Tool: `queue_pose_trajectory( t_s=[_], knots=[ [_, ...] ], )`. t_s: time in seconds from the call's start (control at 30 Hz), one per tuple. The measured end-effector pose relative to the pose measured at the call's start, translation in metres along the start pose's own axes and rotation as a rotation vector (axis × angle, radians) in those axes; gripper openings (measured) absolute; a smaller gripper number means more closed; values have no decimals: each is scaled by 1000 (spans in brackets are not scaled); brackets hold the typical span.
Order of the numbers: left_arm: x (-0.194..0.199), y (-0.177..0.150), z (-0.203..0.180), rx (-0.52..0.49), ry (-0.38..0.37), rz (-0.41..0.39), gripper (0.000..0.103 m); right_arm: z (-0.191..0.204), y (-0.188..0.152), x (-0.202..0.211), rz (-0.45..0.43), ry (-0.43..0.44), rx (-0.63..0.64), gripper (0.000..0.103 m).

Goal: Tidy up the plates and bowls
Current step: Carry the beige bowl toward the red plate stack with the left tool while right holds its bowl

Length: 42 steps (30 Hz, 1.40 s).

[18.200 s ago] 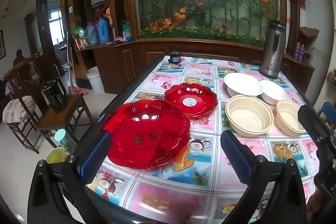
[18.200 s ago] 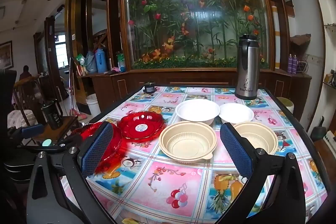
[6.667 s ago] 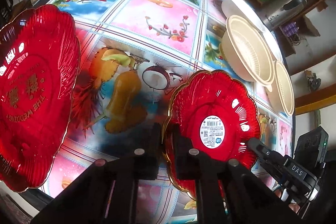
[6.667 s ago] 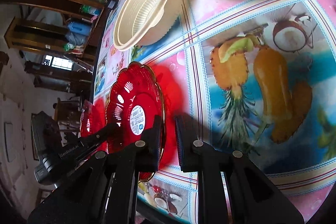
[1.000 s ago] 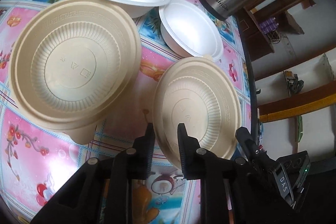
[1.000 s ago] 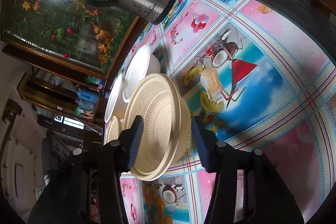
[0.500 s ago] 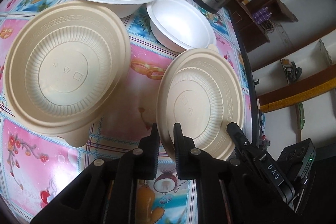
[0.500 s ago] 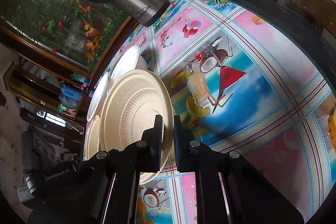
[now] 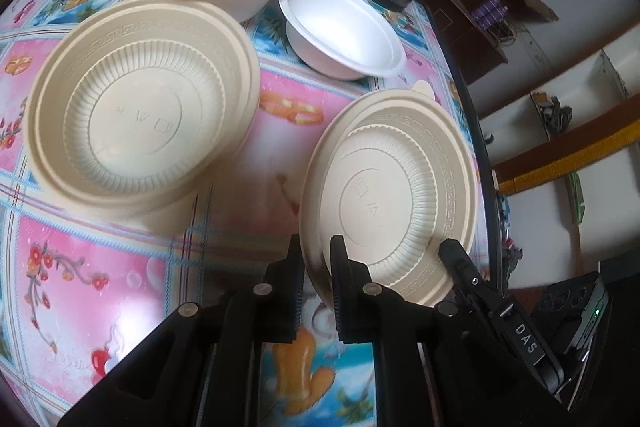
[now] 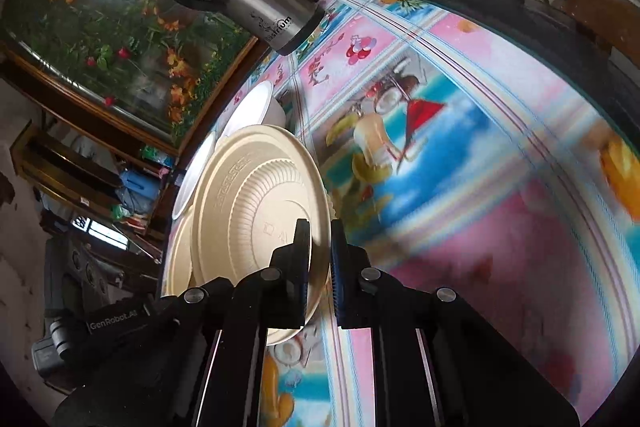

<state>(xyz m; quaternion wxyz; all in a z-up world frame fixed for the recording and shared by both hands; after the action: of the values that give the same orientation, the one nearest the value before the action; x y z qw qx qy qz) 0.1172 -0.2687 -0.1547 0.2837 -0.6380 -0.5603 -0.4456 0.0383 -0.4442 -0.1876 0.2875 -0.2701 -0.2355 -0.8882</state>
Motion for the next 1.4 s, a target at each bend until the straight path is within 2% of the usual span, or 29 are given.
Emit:
queue_pose_trajectory(
  t_s=[0.17,0.4,0.63,0.8,1.07,1.2,1.4],
  knots=[
    [14,-17,5,-36,-16,-6,11,8,-18,17,0,6,0,7],
    [57,-40,26,-66,-18,-100,11,46,-46,32,7,8,72,8],
    [116,-61,83,-18,-3,-216,12,111,-81,16,65,48,171,8],
    [161,-78,137,50,27,-293,12,169,-113,-12,134,79,264,8],
    [222,-101,237,219,97,-396,13,265,-175,-83,294,131,421,8],
    [237,-113,277,295,127,-417,13,299,-210,-123,377,141,480,8],
    [239,-122,324,392,165,-414,13,325,-244,-170,471,126,526,8]
  ],
)
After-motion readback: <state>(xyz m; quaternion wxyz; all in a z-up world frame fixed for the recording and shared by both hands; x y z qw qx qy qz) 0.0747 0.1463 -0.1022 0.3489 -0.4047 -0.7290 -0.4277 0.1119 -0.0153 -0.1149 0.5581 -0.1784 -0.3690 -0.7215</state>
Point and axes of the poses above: each gripper's, at about its wrist camera, not at the fingertips, and x roughly against the way its jaws point, z to its left, y to its top, the point moved 6 cm from there along -x, roughly the way its jaws point, and after that the axes turned 11 degrees about z, right-handed, at the moved point
